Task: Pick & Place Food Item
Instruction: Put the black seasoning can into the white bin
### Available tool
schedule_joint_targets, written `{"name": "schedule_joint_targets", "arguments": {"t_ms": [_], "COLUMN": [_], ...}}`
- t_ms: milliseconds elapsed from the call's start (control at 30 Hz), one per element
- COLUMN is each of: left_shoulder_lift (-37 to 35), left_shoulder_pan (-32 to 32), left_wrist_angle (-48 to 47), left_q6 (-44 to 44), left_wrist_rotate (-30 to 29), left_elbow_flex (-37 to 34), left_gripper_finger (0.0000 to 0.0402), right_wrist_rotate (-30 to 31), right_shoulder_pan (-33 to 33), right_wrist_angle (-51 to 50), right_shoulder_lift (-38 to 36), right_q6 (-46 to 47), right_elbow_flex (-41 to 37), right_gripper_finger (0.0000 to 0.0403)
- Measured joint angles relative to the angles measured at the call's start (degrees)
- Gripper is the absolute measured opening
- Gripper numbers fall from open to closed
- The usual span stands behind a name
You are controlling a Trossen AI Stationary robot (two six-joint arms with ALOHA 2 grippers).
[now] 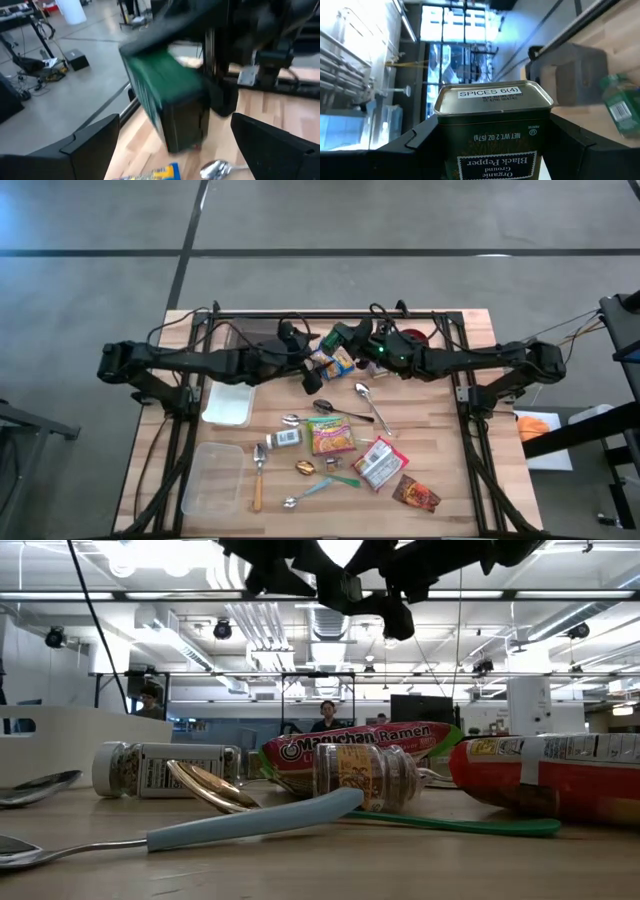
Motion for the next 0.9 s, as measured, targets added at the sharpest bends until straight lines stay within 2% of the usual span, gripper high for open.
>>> {"name": "schedule_joint_targets", "arguments": {"t_ms": [733,833,900], "left_shoulder_lift": [2.35,2.37,2.37], "left_shoulder_pan": [0.02,0.0,0.0], "left_wrist_angle": [6.28,6.59,6.89], "left_q6": [-3.87,-3.86,-3.88], "left_wrist_rotate": [0.36,0.34,0.34], "left_elbow_flex": [-0.12,-0.12,-0.12], "left_gripper_finger": [0.0378,0.0357,0.0329], "right_wrist_rotate": [-3.14,-3.58,-3.6], "right_shoulder_pan": [0.1,0.1,0.1], "right_wrist_angle": [0.23,0.2,0.21], "right_shoulder_lift": [0.17,0.17,0.17], "right_q6": [-3.0,-3.0,-3.04], "right_elbow_flex": [1.51,1.51,1.51], "right_gripper_finger": [0.0249,0.0249,0.0249]}}
